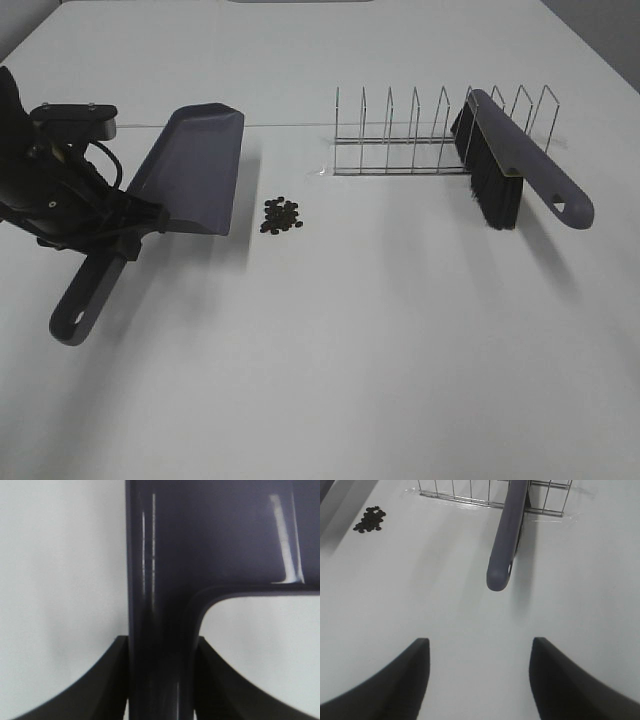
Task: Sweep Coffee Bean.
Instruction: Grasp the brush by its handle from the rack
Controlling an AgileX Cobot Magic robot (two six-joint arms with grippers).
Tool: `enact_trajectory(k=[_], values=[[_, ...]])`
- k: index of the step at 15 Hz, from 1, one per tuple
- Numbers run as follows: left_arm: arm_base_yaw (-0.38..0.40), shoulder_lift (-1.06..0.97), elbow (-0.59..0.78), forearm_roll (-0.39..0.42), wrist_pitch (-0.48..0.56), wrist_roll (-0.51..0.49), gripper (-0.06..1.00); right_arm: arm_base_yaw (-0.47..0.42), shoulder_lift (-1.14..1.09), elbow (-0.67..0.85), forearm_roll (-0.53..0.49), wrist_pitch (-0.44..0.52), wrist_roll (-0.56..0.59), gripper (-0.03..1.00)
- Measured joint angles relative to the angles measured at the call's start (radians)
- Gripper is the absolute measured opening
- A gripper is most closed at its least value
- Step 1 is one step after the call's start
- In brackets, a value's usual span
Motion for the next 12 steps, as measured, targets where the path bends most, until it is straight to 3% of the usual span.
enact_trajectory(k=[2,9,12], values=[[0.000,0.000,0.000,0.000,0.000,0.000,0.36,0.000,0.299,-0.208,0.000,0.015,-0.006,0.56],[0.000,0.000,0.000,0.000,0.000,0.000,0.36,0.000,0.718,-0.604,0.002,0.047,0.023,0.56],[0.000,0.000,0.000,0.000,0.000,0.000,0.36,0.000,0.923,-0.776,0.003,0.118,0.082,0.56]])
